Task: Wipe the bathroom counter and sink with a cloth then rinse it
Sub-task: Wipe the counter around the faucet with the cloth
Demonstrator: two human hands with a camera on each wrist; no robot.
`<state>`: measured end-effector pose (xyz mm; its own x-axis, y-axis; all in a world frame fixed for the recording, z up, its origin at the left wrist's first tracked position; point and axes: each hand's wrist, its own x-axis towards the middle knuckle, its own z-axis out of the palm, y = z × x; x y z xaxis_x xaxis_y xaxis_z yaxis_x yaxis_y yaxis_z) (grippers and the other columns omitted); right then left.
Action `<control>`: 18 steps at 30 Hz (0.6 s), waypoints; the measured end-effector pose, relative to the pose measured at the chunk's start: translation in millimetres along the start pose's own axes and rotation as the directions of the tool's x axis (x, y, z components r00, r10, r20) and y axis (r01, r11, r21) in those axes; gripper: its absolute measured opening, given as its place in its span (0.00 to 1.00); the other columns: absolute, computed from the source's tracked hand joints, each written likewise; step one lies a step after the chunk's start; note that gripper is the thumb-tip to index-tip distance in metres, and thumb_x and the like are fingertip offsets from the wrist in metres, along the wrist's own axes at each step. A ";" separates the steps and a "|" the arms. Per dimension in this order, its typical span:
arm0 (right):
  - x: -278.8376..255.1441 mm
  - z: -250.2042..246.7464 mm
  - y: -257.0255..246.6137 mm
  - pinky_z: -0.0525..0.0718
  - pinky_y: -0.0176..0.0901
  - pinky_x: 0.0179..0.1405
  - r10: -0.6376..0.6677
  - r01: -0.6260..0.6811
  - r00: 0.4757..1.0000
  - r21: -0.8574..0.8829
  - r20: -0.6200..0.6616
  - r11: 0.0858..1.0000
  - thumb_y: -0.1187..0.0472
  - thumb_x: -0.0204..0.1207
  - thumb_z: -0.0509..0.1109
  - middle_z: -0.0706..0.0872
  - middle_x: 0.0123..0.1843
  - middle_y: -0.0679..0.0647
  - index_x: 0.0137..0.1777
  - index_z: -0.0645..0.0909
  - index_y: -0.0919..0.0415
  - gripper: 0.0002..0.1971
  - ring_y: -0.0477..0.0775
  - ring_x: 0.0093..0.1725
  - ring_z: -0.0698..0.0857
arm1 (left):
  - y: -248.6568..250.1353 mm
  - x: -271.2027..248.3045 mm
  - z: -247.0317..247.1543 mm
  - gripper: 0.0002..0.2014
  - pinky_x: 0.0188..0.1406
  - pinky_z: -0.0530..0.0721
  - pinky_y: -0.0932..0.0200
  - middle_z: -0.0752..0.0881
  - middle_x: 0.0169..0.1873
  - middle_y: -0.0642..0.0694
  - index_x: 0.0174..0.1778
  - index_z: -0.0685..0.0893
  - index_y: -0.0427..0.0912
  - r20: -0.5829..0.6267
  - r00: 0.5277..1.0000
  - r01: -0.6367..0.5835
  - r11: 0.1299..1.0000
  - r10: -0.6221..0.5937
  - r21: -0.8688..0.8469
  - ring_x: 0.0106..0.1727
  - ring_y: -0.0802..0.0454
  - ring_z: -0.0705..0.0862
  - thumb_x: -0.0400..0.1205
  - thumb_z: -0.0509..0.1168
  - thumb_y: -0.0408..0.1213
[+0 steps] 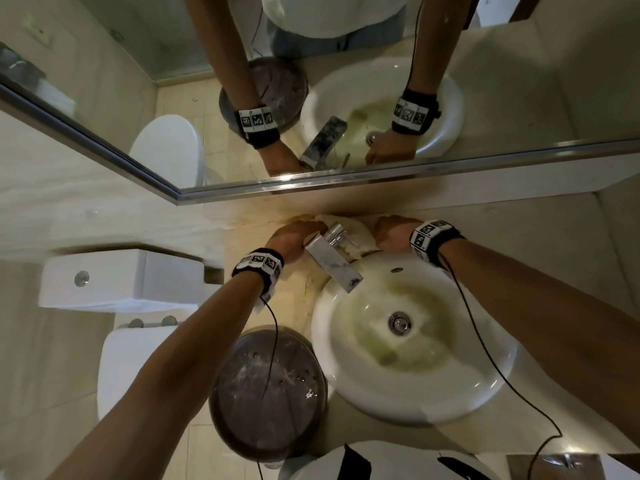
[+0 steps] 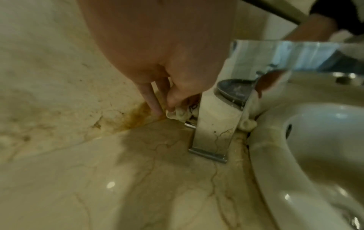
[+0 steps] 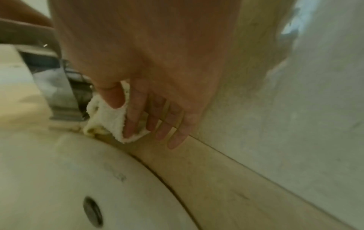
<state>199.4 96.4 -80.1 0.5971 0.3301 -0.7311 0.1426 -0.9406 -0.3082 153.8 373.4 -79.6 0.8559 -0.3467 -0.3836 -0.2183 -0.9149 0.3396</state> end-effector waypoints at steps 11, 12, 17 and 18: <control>7.5 34.1 -21.8 0.81 0.56 0.67 -0.340 0.366 0.895 0.042 -0.289 0.930 0.46 0.72 0.76 0.70 0.82 0.46 0.83 0.55 0.28 0.44 0.57 0.73 0.77 | 1.9 -79.9 39.2 0.28 0.64 0.82 0.52 0.80 0.72 0.48 0.74 0.76 0.51 -0.061 0.952 0.267 0.912 -0.299 -0.311 0.64 0.48 0.84 0.82 0.55 0.21; 10.9 38.2 -28.5 0.82 0.56 0.67 -0.319 0.352 0.900 0.062 -0.297 0.934 0.47 0.73 0.77 0.72 0.81 0.45 0.82 0.56 0.28 0.43 0.56 0.72 0.78 | 3.5 -86.5 40.8 0.28 0.64 0.83 0.50 0.80 0.72 0.48 0.75 0.75 0.51 -0.061 0.955 0.259 0.913 -0.291 -0.315 0.64 0.48 0.84 0.82 0.56 0.22; 26.9 49.0 -32.9 0.79 0.56 0.69 -0.214 0.167 0.928 -0.173 -0.306 0.971 0.53 0.81 0.69 0.74 0.79 0.53 0.81 0.68 0.43 0.29 0.63 0.72 0.77 | 32.3 -102.0 26.0 0.32 0.56 0.85 0.56 0.78 0.72 0.47 0.82 0.64 0.50 -0.247 0.952 0.113 0.959 -0.180 -0.260 0.61 0.51 0.83 0.82 0.60 0.25; 27.6 46.7 -32.8 0.80 0.55 0.67 -0.202 0.154 0.933 -0.178 -0.298 0.972 0.50 0.83 0.67 0.78 0.73 0.51 0.79 0.72 0.43 0.24 0.61 0.67 0.80 | 39.3 -101.6 21.4 0.31 0.54 0.86 0.56 0.78 0.71 0.44 0.82 0.65 0.47 -0.315 0.941 0.057 0.976 -0.123 -0.210 0.61 0.50 0.83 0.83 0.60 0.25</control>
<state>174.4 140.1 -118.6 0.7636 0.4746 -0.4378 0.3710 -0.8775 -0.3040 48.2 368.3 -45.7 0.9801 -0.1482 -0.1323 -0.0653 -0.8692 0.4901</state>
